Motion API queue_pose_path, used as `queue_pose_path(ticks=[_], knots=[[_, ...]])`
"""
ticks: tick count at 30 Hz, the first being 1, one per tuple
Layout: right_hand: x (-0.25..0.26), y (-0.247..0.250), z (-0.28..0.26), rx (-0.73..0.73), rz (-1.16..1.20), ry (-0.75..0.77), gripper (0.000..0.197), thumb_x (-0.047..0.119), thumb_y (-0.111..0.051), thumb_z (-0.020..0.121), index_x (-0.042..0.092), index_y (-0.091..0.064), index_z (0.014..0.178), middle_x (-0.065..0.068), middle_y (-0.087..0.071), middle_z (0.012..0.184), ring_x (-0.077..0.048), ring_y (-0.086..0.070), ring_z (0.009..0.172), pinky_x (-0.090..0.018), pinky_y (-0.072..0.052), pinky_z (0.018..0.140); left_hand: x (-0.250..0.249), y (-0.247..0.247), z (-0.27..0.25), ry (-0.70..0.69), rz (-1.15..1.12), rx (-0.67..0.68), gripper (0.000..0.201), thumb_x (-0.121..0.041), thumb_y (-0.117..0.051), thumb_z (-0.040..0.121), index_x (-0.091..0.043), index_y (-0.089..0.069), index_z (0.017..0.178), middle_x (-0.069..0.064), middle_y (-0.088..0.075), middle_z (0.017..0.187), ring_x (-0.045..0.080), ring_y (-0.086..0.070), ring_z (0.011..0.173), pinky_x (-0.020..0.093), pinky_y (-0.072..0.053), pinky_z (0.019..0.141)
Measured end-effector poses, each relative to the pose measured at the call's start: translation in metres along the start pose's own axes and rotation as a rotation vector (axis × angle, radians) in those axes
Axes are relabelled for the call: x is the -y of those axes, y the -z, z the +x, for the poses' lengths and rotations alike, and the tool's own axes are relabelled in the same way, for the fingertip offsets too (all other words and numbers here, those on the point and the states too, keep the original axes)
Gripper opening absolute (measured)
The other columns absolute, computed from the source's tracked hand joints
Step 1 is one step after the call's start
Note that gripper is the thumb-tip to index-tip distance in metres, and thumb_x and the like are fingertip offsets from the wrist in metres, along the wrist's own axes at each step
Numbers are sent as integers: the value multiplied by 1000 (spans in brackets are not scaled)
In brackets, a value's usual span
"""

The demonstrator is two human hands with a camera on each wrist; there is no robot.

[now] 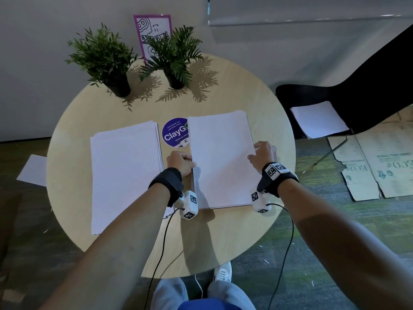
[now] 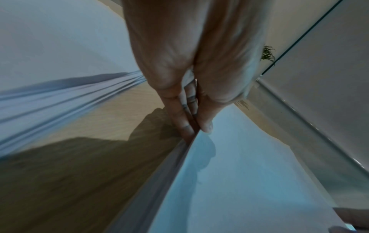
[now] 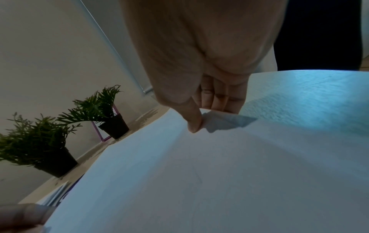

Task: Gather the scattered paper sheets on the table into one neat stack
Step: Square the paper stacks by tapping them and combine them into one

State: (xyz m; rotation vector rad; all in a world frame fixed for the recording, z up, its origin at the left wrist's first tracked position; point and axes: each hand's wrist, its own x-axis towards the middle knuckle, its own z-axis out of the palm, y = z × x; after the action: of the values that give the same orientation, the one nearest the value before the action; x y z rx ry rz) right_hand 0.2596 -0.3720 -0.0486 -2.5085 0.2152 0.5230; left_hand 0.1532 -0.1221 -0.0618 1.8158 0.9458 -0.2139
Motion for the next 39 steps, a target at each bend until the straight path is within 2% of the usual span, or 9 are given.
queue_pose_path(ticks=[5,9,13,17,22,26,32,36,39], knots=[[2,-2,-6,24,-37,-10,46,9,-69,87,10,-57,131,-15,-51,130,-37,-66,94,-44,-56,89,-2,-2,-3,-26,47,-13,16,-7,-81,76,-12,-71,87,7,-71,87,27,-69,88,40,-60,84],[6,2,-18,-27,-283,39,35,15,-67,84,9,-60,118,-8,-56,104,-31,-64,86,-41,-57,81,-4,0,-8,-65,109,0,18,-9,-85,71,-12,-68,79,6,-71,83,27,-69,83,38,-61,80],[25,-4,-43,-132,-299,146,37,29,-65,91,14,-55,123,-6,-54,126,-28,-52,117,-43,-45,97,6,22,-10,-53,110,-49,7,-12,-75,73,-14,-68,75,4,-72,82,26,-70,83,35,-61,77],[63,-43,-85,-10,-95,249,32,34,-64,92,14,-62,117,-3,-63,119,-22,-57,112,-35,-48,90,28,79,-26,25,86,-171,10,-15,-63,80,-10,-68,86,4,-69,91,18,-64,81,18,-46,60],[118,-115,-136,211,-37,309,36,34,-63,91,13,-63,120,-2,-65,116,-22,-59,113,-30,-47,91,81,158,-33,233,208,-326,57,-27,-70,84,-6,-47,132,14,-48,136,32,-48,125,39,-46,99],[151,-160,-157,275,-13,221,51,36,-64,91,10,-52,133,-8,-61,129,-27,-59,116,-33,-47,97,107,197,-31,399,201,-330,77,-31,-73,82,-1,-31,140,20,-38,142,40,-40,130,50,-44,102],[180,-179,-171,211,-67,107,52,37,-61,93,8,-51,135,-9,-59,132,-29,-57,121,-33,-44,96,120,212,-23,332,56,-318,56,-25,-68,87,5,-45,127,17,-56,123,36,-57,112,36,-48,78],[183,-179,-168,201,-44,59,50,36,-63,91,7,-55,130,-10,-61,129,-29,-58,119,-33,-45,91,126,216,-21,244,102,-302,50,-27,-62,86,9,-58,121,27,-58,124,42,-60,109,46,-52,87],[182,-180,-164,201,-49,51,44,36,-65,88,5,-62,120,-10,-67,120,-28,-62,110,-30,-46,80,129,216,-24,205,72,-330,36,-21,-62,87,-2,-62,117,17,-61,120,34,-60,108,38,-49,87]])
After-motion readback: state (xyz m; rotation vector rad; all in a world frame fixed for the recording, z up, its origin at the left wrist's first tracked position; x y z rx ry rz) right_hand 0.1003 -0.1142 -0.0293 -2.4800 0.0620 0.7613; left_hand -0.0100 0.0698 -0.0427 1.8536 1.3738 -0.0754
